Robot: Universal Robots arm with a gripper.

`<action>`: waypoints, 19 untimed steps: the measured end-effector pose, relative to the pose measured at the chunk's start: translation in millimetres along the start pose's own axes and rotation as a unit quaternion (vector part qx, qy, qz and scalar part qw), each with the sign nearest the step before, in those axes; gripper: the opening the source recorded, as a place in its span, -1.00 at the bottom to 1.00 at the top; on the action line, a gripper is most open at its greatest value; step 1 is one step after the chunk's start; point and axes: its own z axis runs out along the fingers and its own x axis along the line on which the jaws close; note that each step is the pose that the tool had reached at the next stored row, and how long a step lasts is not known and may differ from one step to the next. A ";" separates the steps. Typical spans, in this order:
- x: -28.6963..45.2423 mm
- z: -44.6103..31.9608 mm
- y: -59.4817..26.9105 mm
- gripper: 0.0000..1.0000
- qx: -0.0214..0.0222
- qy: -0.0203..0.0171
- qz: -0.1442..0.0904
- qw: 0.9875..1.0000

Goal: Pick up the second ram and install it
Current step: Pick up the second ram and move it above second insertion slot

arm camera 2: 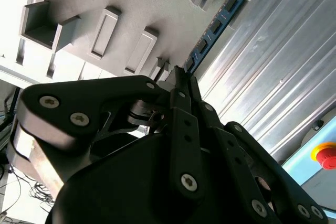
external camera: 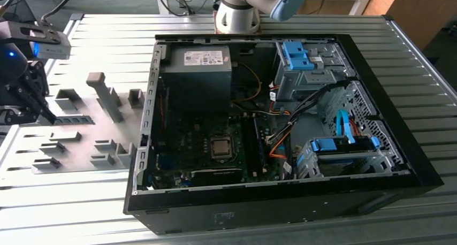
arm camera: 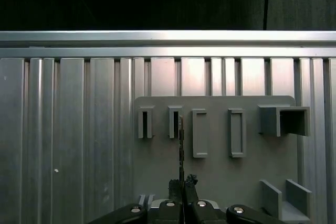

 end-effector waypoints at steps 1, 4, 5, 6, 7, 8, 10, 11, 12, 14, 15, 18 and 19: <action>0.0 -0.5 0.0 -0.73 0.000 0.000 0.000 1.000; 0.0 -1.6 0.0 -0.73 0.000 0.000 0.000 1.000; 0.0 -2.1 0.0 -0.73 0.000 0.000 0.000 1.000; -0.1 -2.4 0.1 -0.73 0.000 0.000 0.000 1.000; -0.1 -2.8 0.1 -0.73 0.000 0.000 0.000 1.000; 0.0 -3.2 0.1 -0.73 0.000 0.000 0.000 1.000; -0.1 -3.9 0.1 -0.73 0.000 0.000 0.000 1.000; -0.1 -4.2 0.1 -0.73 0.000 0.000 0.000 1.000; -0.1 -4.5 0.1 -0.73 0.000 0.000 0.000 1.000; -0.1 -5.0 0.1 -0.73 0.000 0.000 0.000 1.000; -0.1 -5.2 0.1 -0.73 0.000 0.000 0.000 1.000; -0.1 -6.1 0.1 -0.73 0.000 0.000 0.000 1.000; -0.1 -6.3 0.1 -0.73 0.000 0.000 0.000 1.000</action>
